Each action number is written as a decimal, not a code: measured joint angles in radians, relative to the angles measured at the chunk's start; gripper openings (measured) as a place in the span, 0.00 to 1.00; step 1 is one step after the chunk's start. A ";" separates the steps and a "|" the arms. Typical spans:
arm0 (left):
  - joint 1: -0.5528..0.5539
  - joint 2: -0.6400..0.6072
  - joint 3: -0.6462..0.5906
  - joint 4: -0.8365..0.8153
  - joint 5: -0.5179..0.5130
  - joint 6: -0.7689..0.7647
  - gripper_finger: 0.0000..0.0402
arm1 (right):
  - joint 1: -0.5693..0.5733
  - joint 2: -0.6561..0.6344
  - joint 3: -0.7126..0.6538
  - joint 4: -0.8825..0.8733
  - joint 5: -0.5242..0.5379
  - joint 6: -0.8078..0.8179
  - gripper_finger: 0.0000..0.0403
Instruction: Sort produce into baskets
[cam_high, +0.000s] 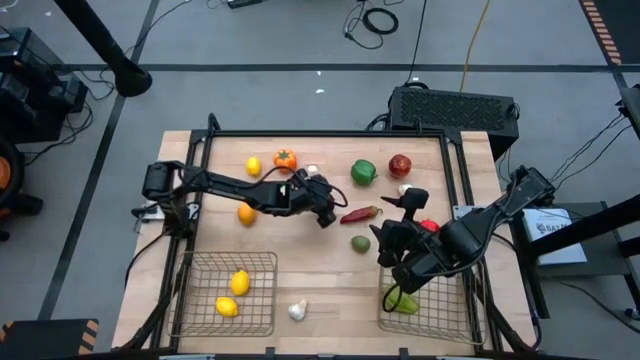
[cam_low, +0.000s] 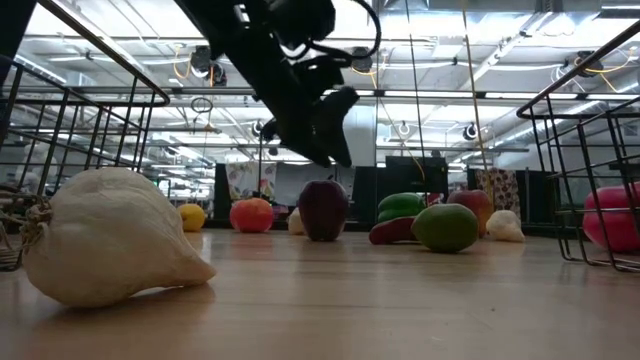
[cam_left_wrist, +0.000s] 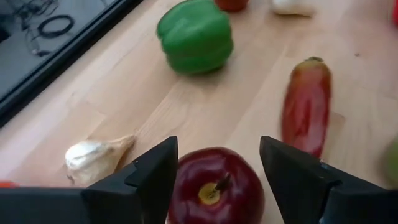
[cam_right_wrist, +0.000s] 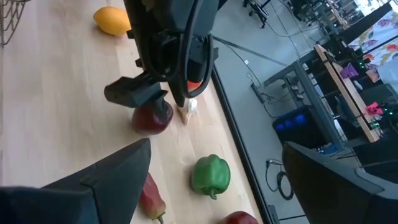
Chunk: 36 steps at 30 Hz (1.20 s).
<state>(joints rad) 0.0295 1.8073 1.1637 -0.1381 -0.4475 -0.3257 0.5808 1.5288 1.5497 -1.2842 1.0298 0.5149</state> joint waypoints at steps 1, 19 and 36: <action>-0.001 0.006 0.000 0.000 -0.007 -0.014 0.59 | 0.000 0.000 0.000 0.000 0.000 0.000 0.88; -0.046 0.007 -0.001 -0.040 -0.176 -0.089 0.59 | 0.000 0.000 0.000 0.002 0.012 0.047 0.88; -0.080 0.077 -0.006 0.008 -0.283 -0.140 0.59 | 0.001 0.000 0.000 0.004 0.011 0.052 0.88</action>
<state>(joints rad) -0.0509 1.8846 1.1572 -0.1296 -0.7309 -0.4655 0.5816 1.5288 1.5497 -1.2805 1.0412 0.5671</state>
